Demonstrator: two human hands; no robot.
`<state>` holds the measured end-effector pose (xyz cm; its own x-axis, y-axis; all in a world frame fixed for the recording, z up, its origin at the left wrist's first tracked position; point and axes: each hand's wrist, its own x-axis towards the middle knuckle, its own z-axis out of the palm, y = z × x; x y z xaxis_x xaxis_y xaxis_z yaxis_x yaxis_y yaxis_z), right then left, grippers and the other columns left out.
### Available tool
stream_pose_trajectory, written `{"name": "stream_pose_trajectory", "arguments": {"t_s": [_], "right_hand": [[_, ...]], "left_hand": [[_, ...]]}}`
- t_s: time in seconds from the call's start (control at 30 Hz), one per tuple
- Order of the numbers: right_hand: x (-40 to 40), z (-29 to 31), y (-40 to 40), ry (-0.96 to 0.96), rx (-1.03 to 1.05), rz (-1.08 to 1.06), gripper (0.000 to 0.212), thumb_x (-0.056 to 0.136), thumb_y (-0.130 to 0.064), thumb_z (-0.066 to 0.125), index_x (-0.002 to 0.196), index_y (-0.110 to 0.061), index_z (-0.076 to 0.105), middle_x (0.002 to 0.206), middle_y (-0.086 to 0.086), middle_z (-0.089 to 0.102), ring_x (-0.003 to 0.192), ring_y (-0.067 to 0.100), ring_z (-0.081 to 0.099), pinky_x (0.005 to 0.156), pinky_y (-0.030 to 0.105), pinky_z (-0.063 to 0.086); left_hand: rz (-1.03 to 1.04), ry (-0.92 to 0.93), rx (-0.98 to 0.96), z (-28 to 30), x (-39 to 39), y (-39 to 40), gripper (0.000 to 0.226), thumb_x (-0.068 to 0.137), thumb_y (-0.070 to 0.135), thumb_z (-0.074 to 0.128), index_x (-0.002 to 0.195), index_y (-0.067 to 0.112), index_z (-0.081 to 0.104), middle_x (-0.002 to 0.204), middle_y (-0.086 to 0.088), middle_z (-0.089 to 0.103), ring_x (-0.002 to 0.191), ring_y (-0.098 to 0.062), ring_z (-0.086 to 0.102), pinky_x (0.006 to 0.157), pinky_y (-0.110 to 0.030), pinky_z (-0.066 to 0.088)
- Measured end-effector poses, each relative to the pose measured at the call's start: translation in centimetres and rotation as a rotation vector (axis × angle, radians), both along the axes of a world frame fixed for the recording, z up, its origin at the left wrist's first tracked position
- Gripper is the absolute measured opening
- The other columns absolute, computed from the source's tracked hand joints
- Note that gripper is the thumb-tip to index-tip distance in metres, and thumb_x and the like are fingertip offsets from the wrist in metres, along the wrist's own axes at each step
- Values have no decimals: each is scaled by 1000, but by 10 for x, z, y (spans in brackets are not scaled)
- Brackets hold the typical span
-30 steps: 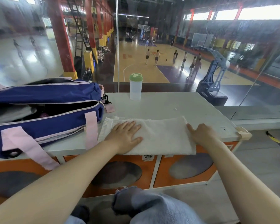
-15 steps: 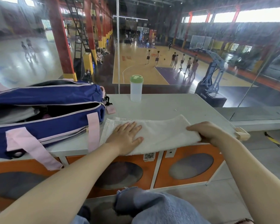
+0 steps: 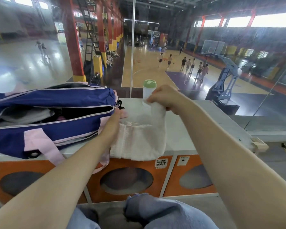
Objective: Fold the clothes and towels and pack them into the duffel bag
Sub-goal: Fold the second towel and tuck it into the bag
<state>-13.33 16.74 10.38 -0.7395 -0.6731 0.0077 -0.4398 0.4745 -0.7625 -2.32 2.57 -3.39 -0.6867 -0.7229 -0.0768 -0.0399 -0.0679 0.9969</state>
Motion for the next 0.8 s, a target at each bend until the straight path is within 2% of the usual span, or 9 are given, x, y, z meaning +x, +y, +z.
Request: {"name": "stream_pose_trajectory", "arguments": {"t_s": [0.13,0.23,0.33,0.43,0.53,0.6,0.67,0.73,0.8], "right_hand": [[39,-24,-44,165,236,103,9,80,-7,55,73,-3,58,64,15,55,54,28,56,49,27,49],[65,-49,-64,269,349,238,18,86,-8,47,68,-6,50,66,15,54,52,31,58,44,28,46],[75,-70,-78,329,407,319,21,92,-12,46,108,-8,58,106,18,62,92,34,65,68,34,53],[81,-80,-84,317,449,275,36,97,-13,41,130,-1,47,127,16,56,117,28,55,96,30,42],[85,-96,-83,170,400,336,35,90,-6,47,124,3,54,117,18,63,107,29,61,90,34,50],[84,-104,-78,39,302,343,26,85,-2,50,109,3,61,92,16,62,84,26,60,71,33,50],[79,-102,-68,-140,203,334,15,86,-3,46,91,-1,60,78,14,60,66,22,56,59,29,47],[72,-95,-58,-388,86,320,16,92,-7,44,90,-7,59,81,14,64,67,22,59,62,28,51],[59,-91,-50,-485,-34,233,13,93,-7,45,93,-13,57,84,11,66,73,24,60,68,30,52]], "left_hand": [[-64,50,105,4,9,-8,61,102,54,16,144,20,43,146,1,45,136,-17,39,99,-27,25],[-98,30,153,3,14,-10,58,101,57,17,134,27,54,137,-1,56,119,-17,51,92,-27,36],[-85,94,219,2,12,-5,39,104,44,26,99,33,63,130,-9,59,104,-15,55,96,-32,40],[-107,112,305,0,12,-9,32,103,42,33,97,31,63,127,-8,59,114,-19,52,111,-35,33],[-127,96,274,-5,16,-15,40,103,47,28,117,32,62,119,2,64,108,-15,58,97,-32,44],[-134,75,254,-8,17,-18,48,104,48,24,136,27,51,129,4,58,110,-12,58,91,-27,46],[-141,52,258,-9,17,-19,47,103,49,28,139,27,49,128,6,59,107,-13,60,87,-27,49],[-134,21,259,-8,20,-18,40,100,46,41,133,28,56,113,1,67,90,-15,66,74,-28,54],[-149,-29,177,-10,22,-20,47,92,36,52,138,28,51,121,-4,65,103,-21,65,89,-37,53]]}}
